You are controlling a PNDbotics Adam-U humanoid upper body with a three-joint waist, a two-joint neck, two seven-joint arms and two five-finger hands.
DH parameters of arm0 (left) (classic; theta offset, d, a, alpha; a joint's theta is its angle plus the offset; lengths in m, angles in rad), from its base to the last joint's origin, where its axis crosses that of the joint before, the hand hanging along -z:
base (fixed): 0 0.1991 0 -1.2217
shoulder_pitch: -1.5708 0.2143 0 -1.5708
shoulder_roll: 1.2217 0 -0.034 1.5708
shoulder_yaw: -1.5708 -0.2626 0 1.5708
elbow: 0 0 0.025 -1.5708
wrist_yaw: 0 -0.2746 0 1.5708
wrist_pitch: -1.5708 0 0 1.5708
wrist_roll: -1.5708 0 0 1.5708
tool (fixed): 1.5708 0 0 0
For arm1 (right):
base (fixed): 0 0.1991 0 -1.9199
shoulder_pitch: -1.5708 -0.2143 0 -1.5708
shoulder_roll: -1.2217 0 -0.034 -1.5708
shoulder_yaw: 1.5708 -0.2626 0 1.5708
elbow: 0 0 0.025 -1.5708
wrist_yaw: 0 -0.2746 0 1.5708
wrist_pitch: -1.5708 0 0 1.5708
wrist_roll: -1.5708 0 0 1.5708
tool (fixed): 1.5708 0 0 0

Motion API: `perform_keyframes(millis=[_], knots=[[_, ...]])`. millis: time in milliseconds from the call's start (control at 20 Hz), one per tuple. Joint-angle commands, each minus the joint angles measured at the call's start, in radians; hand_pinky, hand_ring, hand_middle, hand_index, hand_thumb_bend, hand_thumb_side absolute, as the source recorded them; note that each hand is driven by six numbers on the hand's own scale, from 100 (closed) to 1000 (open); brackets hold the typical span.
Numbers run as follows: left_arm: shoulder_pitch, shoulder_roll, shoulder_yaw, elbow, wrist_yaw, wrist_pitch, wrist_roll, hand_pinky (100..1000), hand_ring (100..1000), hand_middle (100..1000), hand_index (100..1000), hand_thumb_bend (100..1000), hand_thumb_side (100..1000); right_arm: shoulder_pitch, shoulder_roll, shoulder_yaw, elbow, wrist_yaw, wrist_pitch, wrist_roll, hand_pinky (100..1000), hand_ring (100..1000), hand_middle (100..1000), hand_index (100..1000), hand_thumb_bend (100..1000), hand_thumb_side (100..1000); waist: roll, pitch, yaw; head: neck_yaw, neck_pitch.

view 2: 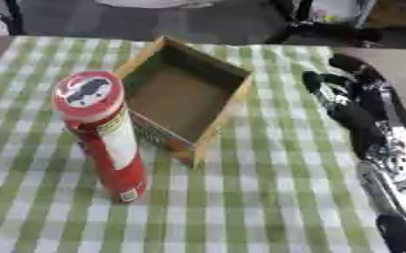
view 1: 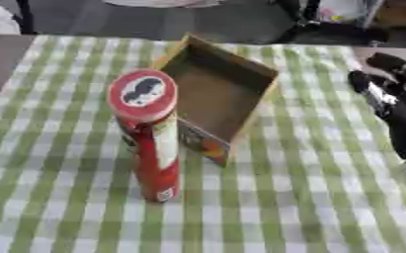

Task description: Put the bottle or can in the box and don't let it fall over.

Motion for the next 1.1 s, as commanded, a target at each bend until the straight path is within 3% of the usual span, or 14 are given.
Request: perform_keyframes(millis=[50, 450, 650, 700, 1100], knots=[[-0.010, 0.027, 0.004, -0.015, 0.002, -0.001, -0.003, 798, 954, 803, 860, 440, 493, -0.013, -0.019, -0.010, -0.009, 0.001, -0.001, 0.000, 754, 746, 791, 783, 621, 273, 0.003, -0.011, 0.001, -0.001, -0.004], [-0.016, 0.057, -0.028, -0.017, -0.003, 0.024, -0.036, 817, 974, 814, 879, 467, 484, -0.013, -0.017, -0.008, -0.007, 0.001, -0.001, 0.002, 754, 745, 791, 783, 621, 271, 0.003, -0.011, 0.000, 0.001, -0.005], [-0.023, 0.074, -0.048, -0.035, -0.034, 0.053, -0.082, 831, 988, 827, 894, 509, 453, -0.014, -0.015, -0.007, -0.005, 0.001, 0.000, 0.004, 754, 745, 791, 783, 621, 271, 0.003, -0.010, -0.002, 0.005, -0.005], [-0.024, 0.076, -0.050, -0.039, -0.041, 0.058, -0.091, 841, 998, 837, 893, 556, 405, -0.014, -0.015, -0.007, -0.005, 0.001, 0.000, 0.004, 754, 745, 790, 783, 621, 271, 0.004, -0.010, -0.002, 0.005, -0.005], [-0.026, 0.094, -0.076, -0.064, -0.090, 0.061, -0.266, 887, 1000, 869, 912, 652, 405, -0.015, -0.013, -0.006, -0.002, 0.001, 0.001, 0.006, 754, 744, 790, 783, 620, 271, 0.005, -0.010, -0.004, 0.008, -0.014]])
